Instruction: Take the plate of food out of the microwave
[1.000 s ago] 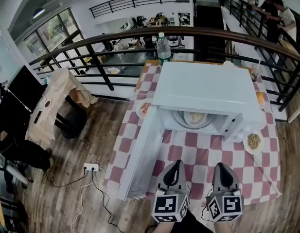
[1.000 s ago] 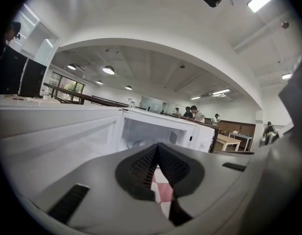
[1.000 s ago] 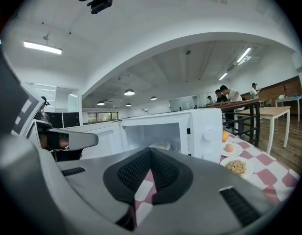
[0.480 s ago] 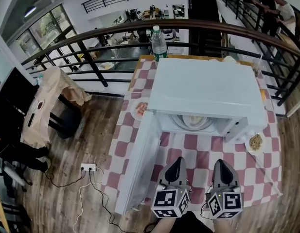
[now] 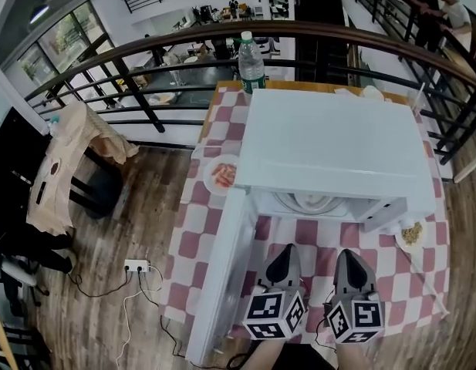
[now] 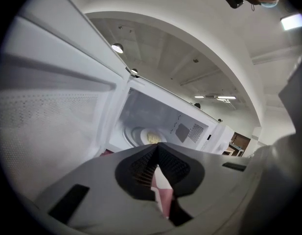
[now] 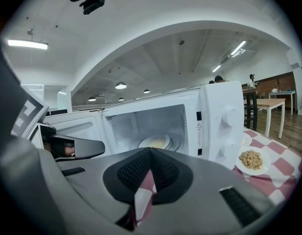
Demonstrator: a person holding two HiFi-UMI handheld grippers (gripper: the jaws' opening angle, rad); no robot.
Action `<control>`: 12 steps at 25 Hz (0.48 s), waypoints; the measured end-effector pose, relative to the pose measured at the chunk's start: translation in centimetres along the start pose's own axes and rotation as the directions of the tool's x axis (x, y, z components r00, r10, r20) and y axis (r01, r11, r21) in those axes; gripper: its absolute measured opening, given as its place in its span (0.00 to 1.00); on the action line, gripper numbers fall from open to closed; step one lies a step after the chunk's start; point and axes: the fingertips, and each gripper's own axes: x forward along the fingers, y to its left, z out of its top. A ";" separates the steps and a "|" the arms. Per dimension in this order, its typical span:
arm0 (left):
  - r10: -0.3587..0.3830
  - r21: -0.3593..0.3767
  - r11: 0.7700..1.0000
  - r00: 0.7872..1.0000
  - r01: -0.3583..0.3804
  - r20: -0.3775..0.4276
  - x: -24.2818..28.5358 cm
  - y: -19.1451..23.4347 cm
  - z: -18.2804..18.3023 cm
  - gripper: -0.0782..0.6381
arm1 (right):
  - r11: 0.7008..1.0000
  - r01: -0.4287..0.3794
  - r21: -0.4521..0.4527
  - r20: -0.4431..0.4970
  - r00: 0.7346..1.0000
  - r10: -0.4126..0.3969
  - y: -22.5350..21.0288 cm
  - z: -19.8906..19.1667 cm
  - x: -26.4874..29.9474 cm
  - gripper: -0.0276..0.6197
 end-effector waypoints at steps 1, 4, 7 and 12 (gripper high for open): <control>-0.002 -0.002 1.000 1.000 0.002 -0.005 0.4 0.2 0.0 0.14 | 1.000 0.003 0.005 -0.003 1.000 -0.003 0.1 -0.1 0.5 0.03; -0.011 -0.013 1.000 1.000 0.011 -0.021 1.4 0.6 -0.2 0.14 | 1.000 0.003 0.018 -0.013 1.000 -0.003 0.4 -0.2 1.8 0.03; -0.023 -0.045 0.999 0.999 0.022 -0.027 2.2 0.8 -0.3 0.14 | 0.999 0.006 0.032 -0.020 1.000 -0.005 0.6 -0.4 2.9 0.03; -0.047 -0.095 0.995 0.998 0.044 -0.031 3.4 1.0 -0.3 0.14 | 0.997 0.012 0.078 -0.031 0.999 -0.010 0.6 -0.7 4.2 0.03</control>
